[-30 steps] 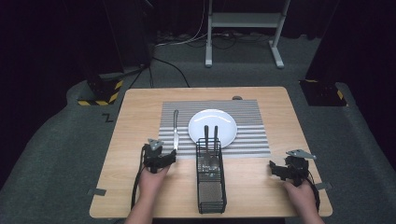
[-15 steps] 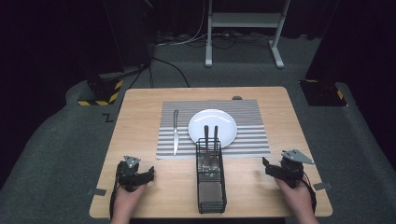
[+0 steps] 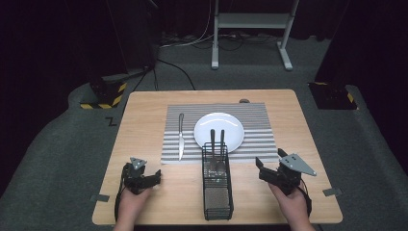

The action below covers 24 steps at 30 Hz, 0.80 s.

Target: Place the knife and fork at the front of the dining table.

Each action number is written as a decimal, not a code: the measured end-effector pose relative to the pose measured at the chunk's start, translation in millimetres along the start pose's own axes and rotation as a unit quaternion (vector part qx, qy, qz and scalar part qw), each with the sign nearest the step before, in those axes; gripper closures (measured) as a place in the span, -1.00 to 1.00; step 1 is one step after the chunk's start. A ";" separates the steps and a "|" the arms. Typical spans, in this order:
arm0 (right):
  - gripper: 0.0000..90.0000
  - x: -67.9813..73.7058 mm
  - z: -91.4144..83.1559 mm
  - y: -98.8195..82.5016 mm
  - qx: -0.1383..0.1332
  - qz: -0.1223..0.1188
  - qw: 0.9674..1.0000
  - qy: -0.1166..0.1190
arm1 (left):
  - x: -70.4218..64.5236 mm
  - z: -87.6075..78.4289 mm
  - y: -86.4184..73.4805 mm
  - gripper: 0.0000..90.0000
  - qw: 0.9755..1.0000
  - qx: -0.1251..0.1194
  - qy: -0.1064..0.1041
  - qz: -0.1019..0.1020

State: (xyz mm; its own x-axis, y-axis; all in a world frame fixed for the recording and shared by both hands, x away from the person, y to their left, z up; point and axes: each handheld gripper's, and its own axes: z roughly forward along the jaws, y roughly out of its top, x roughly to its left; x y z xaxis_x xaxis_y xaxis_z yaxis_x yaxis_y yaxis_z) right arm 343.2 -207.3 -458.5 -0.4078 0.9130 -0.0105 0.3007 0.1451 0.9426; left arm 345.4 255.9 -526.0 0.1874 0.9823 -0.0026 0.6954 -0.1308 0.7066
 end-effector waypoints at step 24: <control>-0.71 43.7 9.8 33.9 -0.067 -0.013 0.993 0.093 | -9.2 14.3 11.7 -0.66 1.000 -0.014 0.010 -0.011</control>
State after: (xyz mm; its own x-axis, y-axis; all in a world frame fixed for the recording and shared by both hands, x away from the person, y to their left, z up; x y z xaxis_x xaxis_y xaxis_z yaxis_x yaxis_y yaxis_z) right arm 344.0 -158.8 -430.3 -0.5700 0.8215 0.0153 0.1753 0.1034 0.9791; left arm 361.7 243.4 -527.7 0.1587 0.9873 -0.0044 0.6801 -0.1060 0.7254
